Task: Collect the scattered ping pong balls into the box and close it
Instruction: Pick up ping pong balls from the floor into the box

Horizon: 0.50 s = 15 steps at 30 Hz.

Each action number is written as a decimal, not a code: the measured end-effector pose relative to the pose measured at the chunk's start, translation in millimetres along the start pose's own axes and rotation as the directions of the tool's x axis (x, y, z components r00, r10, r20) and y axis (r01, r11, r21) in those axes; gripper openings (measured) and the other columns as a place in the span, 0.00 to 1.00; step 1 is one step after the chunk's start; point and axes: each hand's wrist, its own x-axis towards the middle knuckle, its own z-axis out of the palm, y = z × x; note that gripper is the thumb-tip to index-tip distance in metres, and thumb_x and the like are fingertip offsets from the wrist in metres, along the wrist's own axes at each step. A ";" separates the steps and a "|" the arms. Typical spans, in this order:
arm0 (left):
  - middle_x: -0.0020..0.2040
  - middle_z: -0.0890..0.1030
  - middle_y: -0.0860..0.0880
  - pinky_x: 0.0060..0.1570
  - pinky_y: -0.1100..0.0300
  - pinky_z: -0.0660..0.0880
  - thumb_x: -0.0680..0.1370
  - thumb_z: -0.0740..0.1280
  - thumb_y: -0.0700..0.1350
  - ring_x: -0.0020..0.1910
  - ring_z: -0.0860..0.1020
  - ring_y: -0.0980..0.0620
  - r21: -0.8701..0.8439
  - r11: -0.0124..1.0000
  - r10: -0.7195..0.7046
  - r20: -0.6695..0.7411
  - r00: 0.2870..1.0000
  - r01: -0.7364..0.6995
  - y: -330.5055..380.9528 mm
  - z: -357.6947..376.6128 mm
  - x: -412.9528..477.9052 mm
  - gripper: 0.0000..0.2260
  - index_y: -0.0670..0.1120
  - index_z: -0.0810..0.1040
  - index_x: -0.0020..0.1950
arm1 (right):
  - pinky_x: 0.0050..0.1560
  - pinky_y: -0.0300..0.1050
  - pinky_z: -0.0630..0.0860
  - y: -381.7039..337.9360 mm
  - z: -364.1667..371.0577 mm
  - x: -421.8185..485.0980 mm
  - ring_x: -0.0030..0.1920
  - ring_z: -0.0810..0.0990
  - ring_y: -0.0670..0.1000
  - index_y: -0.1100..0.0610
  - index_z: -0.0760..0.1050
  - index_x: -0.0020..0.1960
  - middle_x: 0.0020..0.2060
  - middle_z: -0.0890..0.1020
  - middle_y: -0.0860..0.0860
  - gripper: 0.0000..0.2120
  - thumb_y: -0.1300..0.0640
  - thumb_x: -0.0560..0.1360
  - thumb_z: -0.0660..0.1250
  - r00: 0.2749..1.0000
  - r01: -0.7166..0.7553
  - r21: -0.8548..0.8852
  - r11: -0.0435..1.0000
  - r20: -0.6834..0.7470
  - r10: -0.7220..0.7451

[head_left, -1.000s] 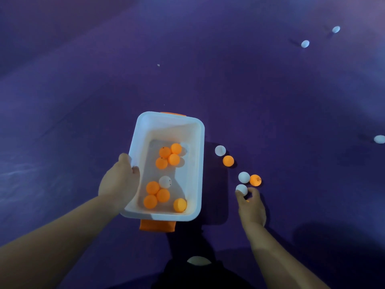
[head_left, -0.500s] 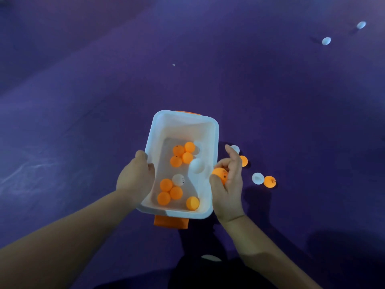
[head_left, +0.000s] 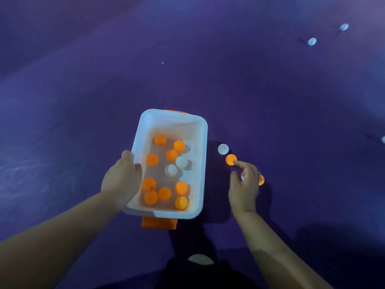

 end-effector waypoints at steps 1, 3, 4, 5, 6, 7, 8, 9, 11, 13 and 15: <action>0.40 0.72 0.47 0.26 0.59 0.60 0.81 0.54 0.42 0.31 0.70 0.53 0.004 1.000 0.001 -0.003 1.000 -0.001 0.1 0.5 0.1 0.02 0.44 0.63 0.50 | 0.61 0.48 0.69 13.9 -6.7 8.0 0.57 0.69 0.50 0.56 0.77 0.56 0.52 0.76 0.44 0.17 0.64 0.71 0.58 0.998 -0.048 -0.087 0.995 -0.051 0.044; 0.41 0.72 0.47 0.26 0.59 0.59 0.81 0.54 0.42 0.31 0.69 0.53 0.025 1.000 0.001 -0.008 1.000 -0.001 -0.1 1.7 0.3 0.02 0.44 0.62 0.50 | 0.60 0.48 0.69 40.5 -18.1 24.3 0.62 0.69 0.56 0.58 0.76 0.60 0.59 0.76 0.54 0.21 0.72 0.71 0.60 0.988 -0.135 -0.284 0.949 -0.111 0.107; 0.41 0.72 0.47 0.26 0.59 0.59 0.81 0.54 0.43 0.31 0.69 0.52 0.036 0.999 0.004 -0.015 1.000 -0.003 -0.2 2.4 0.5 0.02 0.44 0.62 0.50 | 0.60 0.50 0.69 51.3 -22.7 30.9 0.64 0.68 0.57 0.58 0.75 0.63 0.62 0.75 0.56 0.24 0.74 0.70 0.61 0.986 -0.159 -0.370 0.915 -0.105 0.129; 0.42 0.72 0.46 0.27 0.58 0.60 0.81 0.55 0.43 0.32 0.70 0.50 0.045 0.999 0.010 -0.022 1.000 -0.009 -0.5 3.4 1.0 0.03 0.44 0.62 0.50 | 0.60 0.52 0.69 60.2 -26.4 35.8 0.65 0.67 0.58 0.58 0.73 0.65 0.64 0.73 0.56 0.26 0.75 0.70 0.62 0.987 -0.163 -0.437 0.885 -0.071 0.147; 0.41 0.72 0.46 0.28 0.57 0.61 0.81 0.55 0.43 0.33 0.71 0.48 0.054 0.998 0.016 -0.028 0.999 -0.015 -1.3 4.5 1.8 0.03 0.44 0.62 0.49 | 0.61 0.53 0.69 67.0 -29.4 39.2 0.66 0.66 0.58 0.57 0.71 0.67 0.66 0.71 0.55 0.28 0.75 0.70 0.62 0.987 -0.149 -0.485 0.862 -0.014 0.163; 0.41 0.72 0.46 0.28 0.57 0.61 0.81 0.55 0.42 0.33 0.71 0.47 0.060 0.998 0.019 -0.032 0.999 -0.017 -1.9 5.4 2.7 0.03 0.44 0.62 0.49 | 0.62 0.52 0.69 73.2 -31.6 41.8 0.66 0.65 0.57 0.56 0.70 0.68 0.67 0.70 0.54 0.29 0.74 0.71 0.62 0.984 -0.121 -0.514 0.849 0.053 0.172; 0.40 0.72 0.47 0.28 0.57 0.61 0.81 0.55 0.43 0.33 0.71 0.47 0.061 0.998 0.018 -0.032 0.999 -0.016 -3.2 6.5 3.9 0.03 0.44 0.62 0.49 | 0.62 0.52 0.69 78.3 -33.5 43.4 0.66 0.65 0.57 0.56 0.69 0.69 0.68 0.69 0.54 0.29 0.73 0.71 0.62 0.977 -0.092 -0.528 0.844 0.117 0.180; 0.38 0.72 0.48 0.28 0.57 0.61 0.81 0.55 0.43 0.32 0.71 0.48 0.060 0.998 0.014 -0.034 0.999 -0.012 -4.1 7.2 4.7 0.03 0.44 0.62 0.49 | 0.62 0.51 0.69 83.1 -35.4 44.8 0.66 0.65 0.57 0.55 0.69 0.69 0.67 0.69 0.53 0.28 0.73 0.71 0.62 0.970 -0.068 -0.535 0.842 0.164 0.182; 0.35 0.72 0.49 0.28 0.57 0.63 0.81 0.55 0.43 0.32 0.72 0.48 0.062 0.998 0.012 -0.039 0.999 -0.010 -5.6 8.5 5.3 0.04 0.43 0.63 0.49 | 0.58 0.49 0.70 91.3 -39.3 46.8 0.64 0.68 0.57 0.56 0.72 0.66 0.65 0.71 0.55 0.25 0.72 0.71 0.63 0.965 -0.037 -0.552 0.833 0.196 0.172; 0.35 0.72 0.49 0.27 0.58 0.64 0.81 0.56 0.43 0.32 0.73 0.49 0.066 0.998 0.015 -0.042 0.999 -0.013 -5.4 9.1 5.1 0.04 0.44 0.63 0.49 | 0.51 0.47 0.71 96.0 -42.3 47.7 0.60 0.71 0.58 0.57 0.74 0.63 0.61 0.73 0.57 0.20 0.70 0.73 0.63 0.970 -0.060 -0.559 0.827 0.162 0.181; 0.35 0.71 0.50 0.26 0.59 0.62 0.81 0.55 0.43 0.31 0.73 0.51 0.064 0.998 0.014 -0.038 0.999 -0.011 -3.8 8.6 4.6 0.04 0.44 0.63 0.49 | 0.48 0.47 0.68 94.9 -44.3 49.3 0.59 0.72 0.59 0.58 0.73 0.62 0.60 0.73 0.58 0.16 0.67 0.75 0.62 0.961 -0.181 -0.513 0.839 0.088 0.261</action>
